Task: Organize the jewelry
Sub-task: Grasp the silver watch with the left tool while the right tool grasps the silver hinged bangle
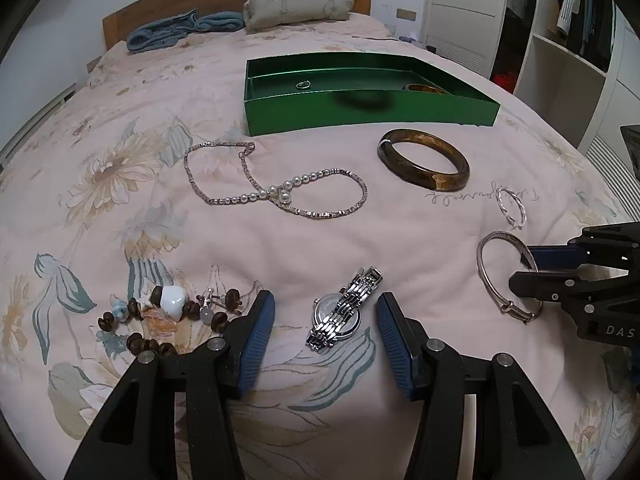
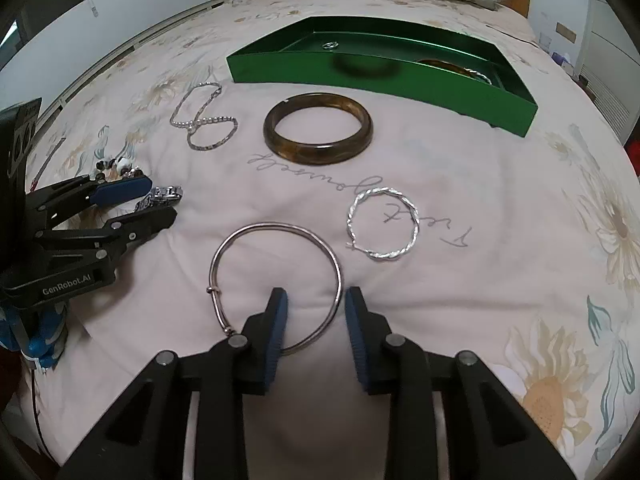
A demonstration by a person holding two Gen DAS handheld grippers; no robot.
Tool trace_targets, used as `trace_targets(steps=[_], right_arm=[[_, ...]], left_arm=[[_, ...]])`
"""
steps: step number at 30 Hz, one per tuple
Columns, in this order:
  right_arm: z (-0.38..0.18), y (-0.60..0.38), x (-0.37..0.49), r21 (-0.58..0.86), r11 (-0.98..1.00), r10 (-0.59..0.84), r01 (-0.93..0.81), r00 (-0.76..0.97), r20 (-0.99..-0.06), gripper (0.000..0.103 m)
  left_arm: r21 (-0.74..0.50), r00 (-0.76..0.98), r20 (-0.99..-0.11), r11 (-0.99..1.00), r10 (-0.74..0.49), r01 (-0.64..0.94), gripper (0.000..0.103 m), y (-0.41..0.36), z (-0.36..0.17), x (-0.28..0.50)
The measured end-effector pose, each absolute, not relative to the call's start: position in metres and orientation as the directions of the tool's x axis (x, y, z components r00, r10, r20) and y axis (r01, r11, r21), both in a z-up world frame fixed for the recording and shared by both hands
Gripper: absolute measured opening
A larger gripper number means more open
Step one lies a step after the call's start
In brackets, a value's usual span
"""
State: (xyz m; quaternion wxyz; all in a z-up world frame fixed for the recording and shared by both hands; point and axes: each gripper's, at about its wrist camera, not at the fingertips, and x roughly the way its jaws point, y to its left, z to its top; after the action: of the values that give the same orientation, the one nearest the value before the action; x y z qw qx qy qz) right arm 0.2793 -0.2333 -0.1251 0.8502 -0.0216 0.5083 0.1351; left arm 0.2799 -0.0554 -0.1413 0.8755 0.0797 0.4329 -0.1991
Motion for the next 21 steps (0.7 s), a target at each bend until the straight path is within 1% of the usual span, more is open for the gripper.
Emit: trace_targets(steps=[7, 17, 20, 21], right_arm=[[-0.1264, -0.2302, 0.2799, 0.091, 0.962, 0.203, -0.258, 0.451, -0.869, 0.025], [-0.1282, -0.2301, 0.2771, 0.092, 0.964, 0.202, -0.248, 0.465, -0.862, 0.016], [-0.1286, -0.2311, 0.2766, 0.098, 0.966, 0.203, -0.238, 0.472, -0.858, 0.014], [-0.1288, -0.2317, 0.2760, 0.100, 0.967, 0.204, -0.235, 0.475, -0.856, 0.013]], left_arm=[[-0.036, 0.545, -0.789, 0.907, -0.284, 0.420, 0.053, -0.0545, -0.1419, 0.2806], [-0.064, 0.532, -0.790, 0.903, -0.307, 0.426, 0.051, -0.0508, -0.1430, 0.2822], [-0.078, 0.523, -0.790, 0.899, -0.319, 0.431, 0.049, -0.0496, -0.1432, 0.2828], [-0.080, 0.521, -0.790, 0.897, -0.323, 0.434, 0.046, -0.0497, -0.1429, 0.2825]])
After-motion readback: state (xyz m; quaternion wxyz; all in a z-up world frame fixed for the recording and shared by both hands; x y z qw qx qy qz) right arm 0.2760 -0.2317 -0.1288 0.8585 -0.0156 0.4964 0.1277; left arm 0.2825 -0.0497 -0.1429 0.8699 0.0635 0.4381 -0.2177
